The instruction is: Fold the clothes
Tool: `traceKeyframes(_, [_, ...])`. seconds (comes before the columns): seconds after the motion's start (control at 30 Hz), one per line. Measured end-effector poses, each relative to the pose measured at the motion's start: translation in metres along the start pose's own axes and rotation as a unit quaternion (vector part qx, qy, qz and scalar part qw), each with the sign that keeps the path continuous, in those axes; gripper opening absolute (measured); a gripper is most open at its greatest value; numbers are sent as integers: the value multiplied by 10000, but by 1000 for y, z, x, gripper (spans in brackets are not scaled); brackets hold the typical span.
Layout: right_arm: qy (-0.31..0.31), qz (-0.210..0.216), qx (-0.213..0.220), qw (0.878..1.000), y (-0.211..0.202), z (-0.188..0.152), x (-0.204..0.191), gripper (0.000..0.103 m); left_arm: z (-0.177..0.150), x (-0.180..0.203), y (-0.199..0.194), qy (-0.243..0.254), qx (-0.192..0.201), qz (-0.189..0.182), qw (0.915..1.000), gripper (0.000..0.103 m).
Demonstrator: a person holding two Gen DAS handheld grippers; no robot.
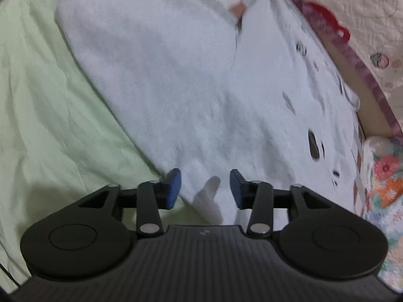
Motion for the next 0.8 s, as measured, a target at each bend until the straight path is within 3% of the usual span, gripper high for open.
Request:
traceKeyframes(0.07, [-12,-11,36,10000,4,1,-4,54,-9,5,6,-140,-284,-127,9994,52])
traceKeyframes(0.13, [147,120,55,9998,7,5,-8,69,-19,13,14,-230,-442,-319,9982,54])
traceKeyframes(0.27, [166,269,208,9993,16,12,-19,73,-33,16,31,-571,-559,-448,9958,58])
traceKeyframes(0.3, [110,388,272,9988,16,13,-24,65,-33,18,31,-596,-421,-455,9963,58])
traceKeyframes(0.33, [54,507,336,9981,15,13,-29,35,-32,21,29,-610,-261,-462,9967,58])
traceKeyframes(0.37, [8,679,370,9970,14,14,-36,16,-31,23,28,-624,-101,-468,9969,61])
traceKeyframes(0.4, [-108,881,513,9947,7,15,-44,8,-30,26,26,-637,59,-475,9968,61])
traceKeyframes(0.53, [-639,1653,932,9797,-22,21,-77,7,-28,48,20,-156,497,-582,9969,61])
traceKeyframes(0.63, [-881,1636,1069,9768,-31,29,-86,7,-31,65,26,176,610,-508,9967,58])
traceKeyframes(0.67, [-840,1646,1074,9769,-32,32,-85,7,-32,67,26,253,668,-502,9962,50])
traceKeyframes(0.7, [-777,1661,1067,9772,-31,34,-83,7,-34,70,26,332,730,-497,9955,27])
traceKeyframes(0.73, [-734,1658,1059,9777,-31,35,-80,7,-34,71,28,489,707,-429,9954,13])
traceKeyframes(0.77, [-695,1652,1050,9782,-31,36,-77,7,-35,72,30,658,671,-351,9950,4])
traceKeyframes(0.8, [-655,1646,1041,9787,-31,36,-74,7,-34,73,30,714,674,-329,9946,4])
Point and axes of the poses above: each gripper's, at about its wrist camera, not at the fingertips, and y roughly the way its jaws point, x to its right, z to its top, the point moved 10 cm from there along y, roughly the way its jaws point, and after that the axes turned 13 degrees about -z, right-handed, at the moved point
